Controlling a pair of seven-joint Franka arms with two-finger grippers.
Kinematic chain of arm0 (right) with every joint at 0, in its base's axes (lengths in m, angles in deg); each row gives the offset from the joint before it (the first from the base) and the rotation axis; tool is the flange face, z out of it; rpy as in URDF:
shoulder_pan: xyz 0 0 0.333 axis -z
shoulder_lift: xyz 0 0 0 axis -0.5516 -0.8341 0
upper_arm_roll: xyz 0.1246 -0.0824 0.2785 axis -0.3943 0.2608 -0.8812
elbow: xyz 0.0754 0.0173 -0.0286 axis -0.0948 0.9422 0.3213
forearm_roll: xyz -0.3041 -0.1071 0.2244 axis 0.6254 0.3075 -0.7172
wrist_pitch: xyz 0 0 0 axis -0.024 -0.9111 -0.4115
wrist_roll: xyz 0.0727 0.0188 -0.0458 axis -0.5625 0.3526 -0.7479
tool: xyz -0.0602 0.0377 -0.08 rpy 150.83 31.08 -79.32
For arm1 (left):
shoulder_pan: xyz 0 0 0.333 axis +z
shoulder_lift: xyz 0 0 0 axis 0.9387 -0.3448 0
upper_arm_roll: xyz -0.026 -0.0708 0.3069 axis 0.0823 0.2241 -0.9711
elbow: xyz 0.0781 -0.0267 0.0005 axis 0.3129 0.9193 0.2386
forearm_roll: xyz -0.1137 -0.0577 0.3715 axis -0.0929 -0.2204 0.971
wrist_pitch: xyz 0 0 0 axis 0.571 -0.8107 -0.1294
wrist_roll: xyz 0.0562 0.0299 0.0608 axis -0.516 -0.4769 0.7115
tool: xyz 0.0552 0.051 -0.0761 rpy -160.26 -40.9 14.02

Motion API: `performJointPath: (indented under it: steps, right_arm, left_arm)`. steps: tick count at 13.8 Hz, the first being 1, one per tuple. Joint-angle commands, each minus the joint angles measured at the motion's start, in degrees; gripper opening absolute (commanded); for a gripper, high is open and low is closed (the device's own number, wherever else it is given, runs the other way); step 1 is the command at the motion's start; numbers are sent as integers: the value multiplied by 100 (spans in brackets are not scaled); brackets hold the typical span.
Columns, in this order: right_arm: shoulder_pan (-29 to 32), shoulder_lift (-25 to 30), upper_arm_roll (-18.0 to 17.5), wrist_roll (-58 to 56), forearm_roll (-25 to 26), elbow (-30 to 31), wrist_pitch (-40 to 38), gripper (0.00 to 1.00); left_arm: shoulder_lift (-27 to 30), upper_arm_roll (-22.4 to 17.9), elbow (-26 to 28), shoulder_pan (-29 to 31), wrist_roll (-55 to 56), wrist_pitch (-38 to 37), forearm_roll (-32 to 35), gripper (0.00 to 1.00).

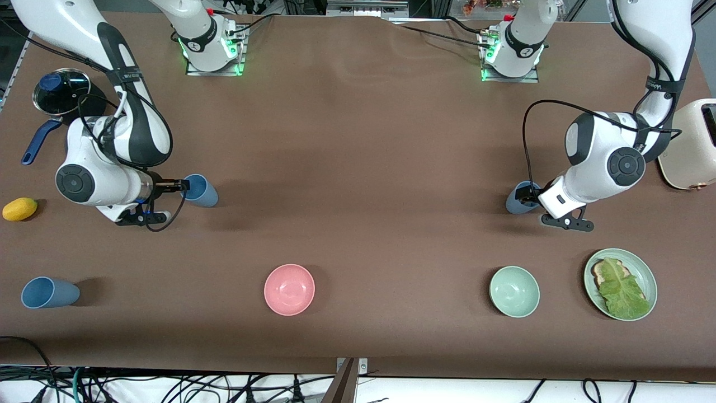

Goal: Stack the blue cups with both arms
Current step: 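Grasp a blue cup with the right gripper while the left gripper grasps the tissue cup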

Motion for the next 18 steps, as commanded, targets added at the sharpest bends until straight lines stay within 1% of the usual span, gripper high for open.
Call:
performJointPath:
  steps: [1, 2, 3, 5, 8, 9, 10, 11, 12, 13, 14, 16, 18]
  right_arm:
    - [-38, -16, -51, 59, -11, 11, 117, 8]
    - [-38, -16, -103, 59, -20, 11, 117, 1]
    - [-38, -24, -104, 59, -11, 11, 117, 0]
    - [-56, -24, -139, 59, -20, 11, 117, 0]
    - [-99, -42, -166, 59, -11, -77, 74, 0]
    - [-169, -51, -166, 42, -20, -286, -5, 0]
    - [-214, -85, -166, 50, -20, -549, -136, 0]
    - [-240, -208, -166, 207, -29, -891, -451, 0]
    - [-301, -357, -166, 426, -20, -1278, -854, 0]
    - [-354, -463, -166, 524, -20, -1595, -1180, 0]
    - [-372, -533, -166, 516, -29, -1798, -1340, 0]
    - [-372, -552, -166, 507, -72, -2001, -1543, 0]
    - [-372, -543, -157, 507, -143, -2020, -1640, 0]
  left_arm:
    - [44, 17, 110, 80, -204, 67, 90, 85]
    - [44, 25, 110, 80, -204, 41, 90, 84]
    - [122, 25, 5, 80, -204, -125, 90, 84]
    - [289, 43, -241, 72, -160, -791, 81, 86]
    - [194, 34, -189, 107, -169, -812, 90, 87]
    - [115, 34, -189, 107, -169, -786, 81, 87]
    - [44, 34, -181, 141, -177, -681, 90, 83]
    - [-78, 34, -93, 150, -186, -376, 90, 71]
    - [-193, 34, -58, 151, -178, -164, 90, 42]
    - [-211, 34, -75, 159, -151, -153, 90, 11]
    - [-185, 34, -84, 159, -142, -162, 90, 0]
    - [-167, 34, -162, 151, -116, -275, 81, 0]
    - [-106, 52, -338, 133, -98, -468, 47, 0]
